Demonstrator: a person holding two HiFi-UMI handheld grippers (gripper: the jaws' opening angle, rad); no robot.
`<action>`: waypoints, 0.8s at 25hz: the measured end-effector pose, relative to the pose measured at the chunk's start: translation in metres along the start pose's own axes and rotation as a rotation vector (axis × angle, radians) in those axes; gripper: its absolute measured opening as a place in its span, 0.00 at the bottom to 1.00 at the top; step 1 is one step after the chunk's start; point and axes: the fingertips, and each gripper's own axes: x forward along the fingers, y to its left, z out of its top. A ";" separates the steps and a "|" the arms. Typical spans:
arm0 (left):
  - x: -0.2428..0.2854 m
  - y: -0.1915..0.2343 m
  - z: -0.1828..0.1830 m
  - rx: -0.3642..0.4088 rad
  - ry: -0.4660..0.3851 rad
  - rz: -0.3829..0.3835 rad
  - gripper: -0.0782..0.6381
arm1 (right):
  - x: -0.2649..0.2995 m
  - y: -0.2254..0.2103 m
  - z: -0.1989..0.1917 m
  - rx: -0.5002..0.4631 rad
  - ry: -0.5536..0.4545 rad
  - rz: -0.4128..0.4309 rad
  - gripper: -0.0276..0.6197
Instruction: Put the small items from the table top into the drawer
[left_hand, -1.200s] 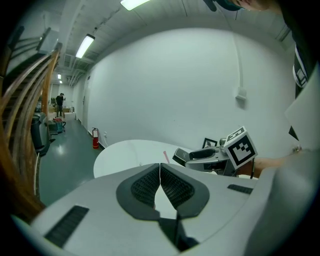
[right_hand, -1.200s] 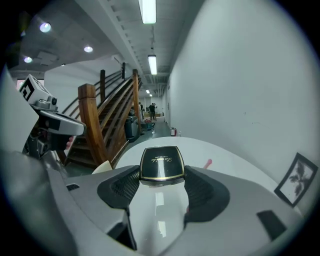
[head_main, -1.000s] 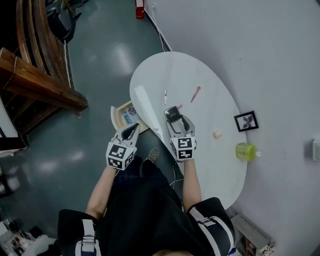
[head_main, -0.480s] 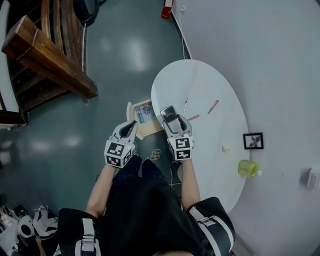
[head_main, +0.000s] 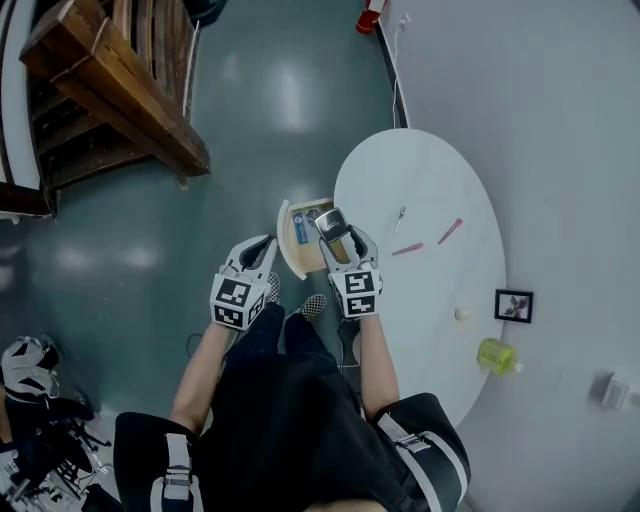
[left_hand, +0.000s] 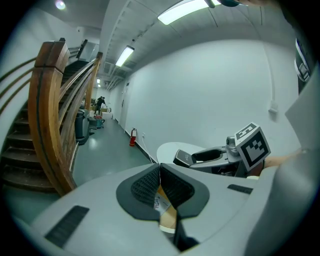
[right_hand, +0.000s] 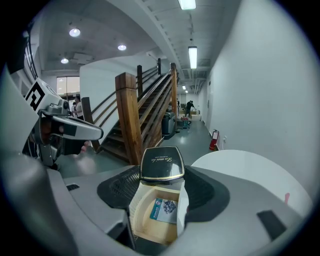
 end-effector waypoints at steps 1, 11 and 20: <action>0.001 0.006 -0.001 -0.004 0.000 0.001 0.14 | 0.008 0.004 -0.001 -0.004 0.006 0.002 0.48; 0.029 0.045 -0.040 -0.016 0.059 -0.027 0.14 | 0.080 0.034 -0.052 0.024 0.123 0.024 0.48; 0.051 0.057 -0.086 -0.045 0.114 -0.054 0.14 | 0.112 0.038 -0.113 0.049 0.215 0.026 0.48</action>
